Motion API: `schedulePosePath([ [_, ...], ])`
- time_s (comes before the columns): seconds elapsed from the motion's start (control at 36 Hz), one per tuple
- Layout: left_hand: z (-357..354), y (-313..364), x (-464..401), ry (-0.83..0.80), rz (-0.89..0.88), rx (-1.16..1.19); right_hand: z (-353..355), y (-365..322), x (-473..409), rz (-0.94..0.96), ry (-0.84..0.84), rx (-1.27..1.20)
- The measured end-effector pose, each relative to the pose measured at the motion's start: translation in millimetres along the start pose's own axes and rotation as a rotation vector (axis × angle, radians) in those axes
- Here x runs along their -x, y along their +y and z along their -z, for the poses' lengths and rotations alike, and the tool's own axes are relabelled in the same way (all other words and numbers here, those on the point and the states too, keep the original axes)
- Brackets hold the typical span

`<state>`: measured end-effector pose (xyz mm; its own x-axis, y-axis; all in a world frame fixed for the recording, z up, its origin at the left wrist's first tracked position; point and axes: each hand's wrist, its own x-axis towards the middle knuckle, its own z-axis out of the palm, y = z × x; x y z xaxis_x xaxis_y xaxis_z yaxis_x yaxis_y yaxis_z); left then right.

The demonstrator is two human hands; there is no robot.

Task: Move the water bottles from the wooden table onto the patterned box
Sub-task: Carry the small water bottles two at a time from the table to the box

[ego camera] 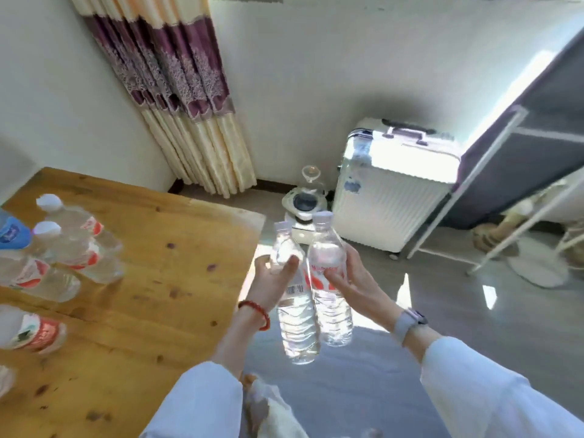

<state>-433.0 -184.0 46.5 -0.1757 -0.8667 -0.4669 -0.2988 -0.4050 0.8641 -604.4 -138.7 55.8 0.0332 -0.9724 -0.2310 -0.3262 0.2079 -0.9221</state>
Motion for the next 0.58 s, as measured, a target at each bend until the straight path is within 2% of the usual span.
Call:
schedulePosePath([
  [0.06,-52.3,12.2,11.8,-0.076,-0.027,-0.036,36.9,19.7,32.2,-0.039,0.078,-0.020],
  [0.14,-128.4,21.0,30.4,-0.298,-0.015,0.001,92.7,54.7,83.2,-0.084,0.225,-0.051],
  [0.22,-206.5,27.5,43.1,-0.452,-0.051,-0.082,150.2,89.9,134.8,-0.140,0.362,-0.065],
  [0.44,-402.3,46.5,75.0,-0.514,-0.401,-0.415,266.7,147.7,256.3,-0.345,0.775,0.039],
  [0.58,-505.3,64.0,77.9,-0.654,-0.520,-0.531,330.2,194.3,310.2,-0.486,0.907,0.073],
])
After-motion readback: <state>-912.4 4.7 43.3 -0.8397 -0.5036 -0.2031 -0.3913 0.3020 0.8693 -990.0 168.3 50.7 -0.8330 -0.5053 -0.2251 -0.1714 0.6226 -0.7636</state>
